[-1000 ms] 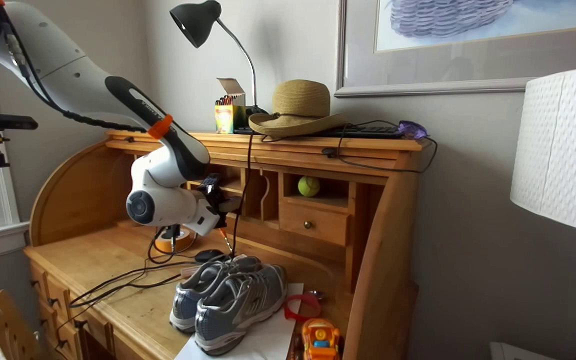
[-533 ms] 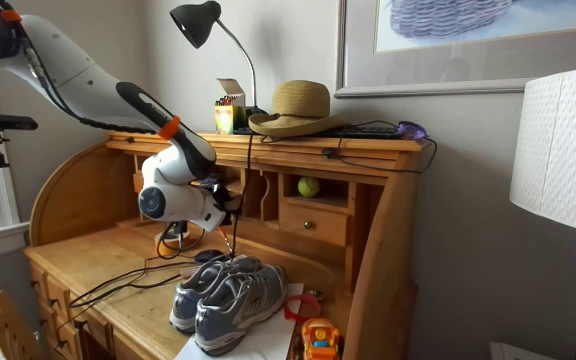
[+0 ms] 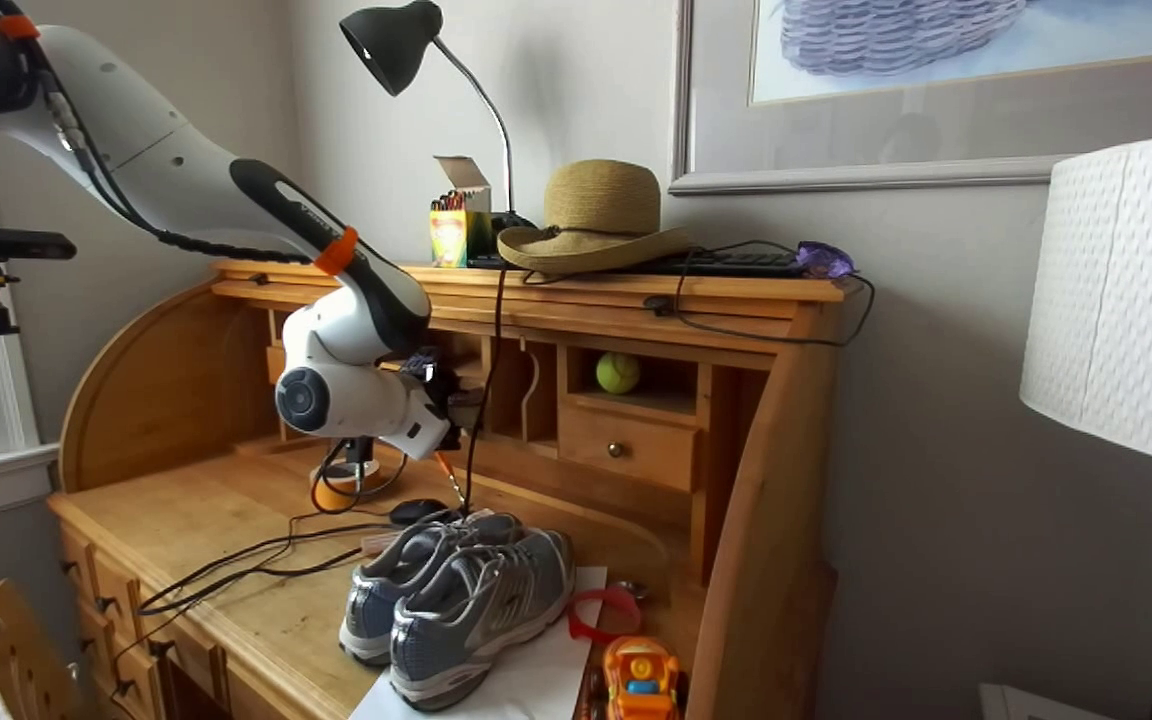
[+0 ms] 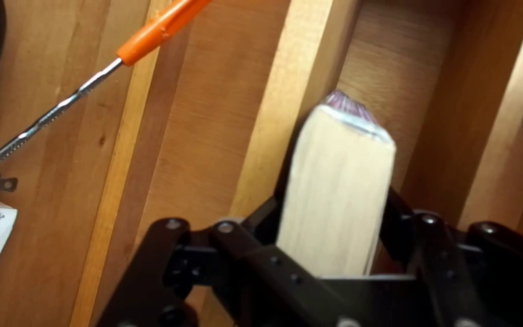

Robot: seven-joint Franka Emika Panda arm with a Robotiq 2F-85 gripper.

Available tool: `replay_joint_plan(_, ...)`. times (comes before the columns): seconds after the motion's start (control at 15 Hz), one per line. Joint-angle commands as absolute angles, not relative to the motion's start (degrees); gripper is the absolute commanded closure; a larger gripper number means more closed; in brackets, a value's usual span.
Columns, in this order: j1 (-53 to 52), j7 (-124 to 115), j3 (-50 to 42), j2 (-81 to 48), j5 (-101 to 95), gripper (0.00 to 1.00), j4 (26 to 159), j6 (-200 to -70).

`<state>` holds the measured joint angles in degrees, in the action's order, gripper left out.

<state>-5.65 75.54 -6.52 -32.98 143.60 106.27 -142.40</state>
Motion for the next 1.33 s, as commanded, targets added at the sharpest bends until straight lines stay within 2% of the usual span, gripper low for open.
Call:
replay_joint_plan(0.0,-6.4,74.6,-6.7,-33.4,143.7,0.19,107.0,-142.2)
replay_joint_plan(0.07,-6.2,74.6,-6.8,-33.3,143.7,0.24,107.4,-141.9)
replay_joint_plan(0.13,-6.1,74.9,-7.0,-33.2,143.7,0.69,107.6,-141.9)
replay_joint_plan(0.2,-6.0,74.9,-7.0,-32.9,143.8,0.72,108.2,-141.4)
replay_joint_plan(0.33,-5.9,75.3,-7.1,-31.7,143.8,0.87,110.0,-140.7)
replay_joint_plan(0.4,-5.8,75.7,-7.1,-31.1,143.8,0.91,111.0,-140.0)
replay_joint_plan(0.87,-5.4,77.6,-7.7,-26.7,143.8,0.91,118.0,-136.7)
replay_joint_plan(1.27,-5.6,78.3,-7.8,-26.5,143.7,0.91,118.5,-136.7)
